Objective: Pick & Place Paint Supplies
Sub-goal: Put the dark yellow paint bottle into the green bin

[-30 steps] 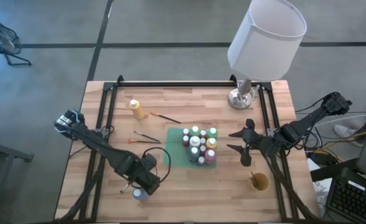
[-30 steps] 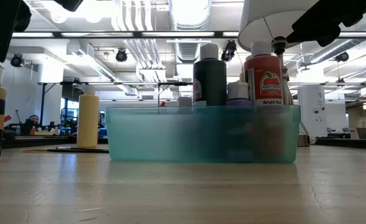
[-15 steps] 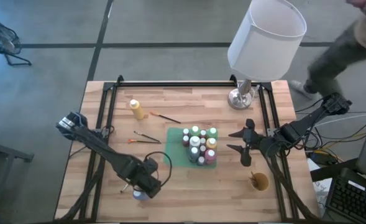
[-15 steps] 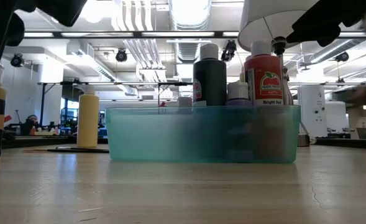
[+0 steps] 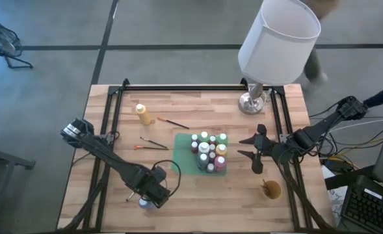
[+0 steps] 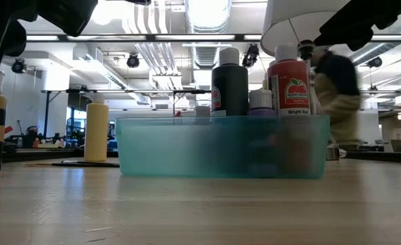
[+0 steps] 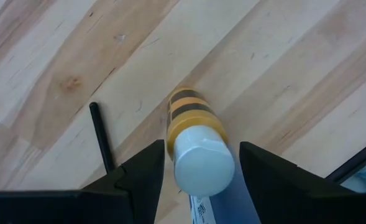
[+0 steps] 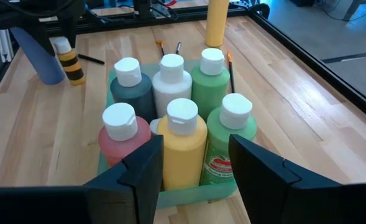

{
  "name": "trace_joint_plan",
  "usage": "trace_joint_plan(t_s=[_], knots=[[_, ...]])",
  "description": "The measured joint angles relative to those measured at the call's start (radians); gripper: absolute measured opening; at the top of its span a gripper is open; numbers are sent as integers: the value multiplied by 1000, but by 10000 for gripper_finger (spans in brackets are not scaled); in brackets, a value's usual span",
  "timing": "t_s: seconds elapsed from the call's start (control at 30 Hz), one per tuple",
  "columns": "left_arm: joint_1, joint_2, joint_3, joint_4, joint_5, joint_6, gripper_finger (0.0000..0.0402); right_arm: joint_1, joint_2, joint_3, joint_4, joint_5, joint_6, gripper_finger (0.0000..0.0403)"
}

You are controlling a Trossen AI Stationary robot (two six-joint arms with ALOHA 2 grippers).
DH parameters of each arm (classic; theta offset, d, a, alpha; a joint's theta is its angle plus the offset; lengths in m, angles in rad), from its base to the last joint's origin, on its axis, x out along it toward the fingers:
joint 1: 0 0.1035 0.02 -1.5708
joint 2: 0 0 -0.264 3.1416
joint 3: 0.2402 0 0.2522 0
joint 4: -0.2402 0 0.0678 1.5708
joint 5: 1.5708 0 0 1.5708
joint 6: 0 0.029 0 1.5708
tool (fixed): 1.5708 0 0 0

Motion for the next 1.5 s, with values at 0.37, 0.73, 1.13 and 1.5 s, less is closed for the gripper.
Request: trace_joint_plan(t_s=[0.37, 0.73, 1.13, 1.5], knots=[[0, -2, -1, -3, -11, 18, 164, 0, 0, 0, 0, 0, -2, 156], [3, -4, -2, -6, -13, 83, 124, 0, 0, 0, 0, 0, -1, 130], [3, -7, 28, -9, -13, 124, 123, 0, 0, 0, 0, 0, -1, 102], [3, -7, 173, -167, -40, 174, 124, 0, 0, 0, 0, 0, -1, 70]])
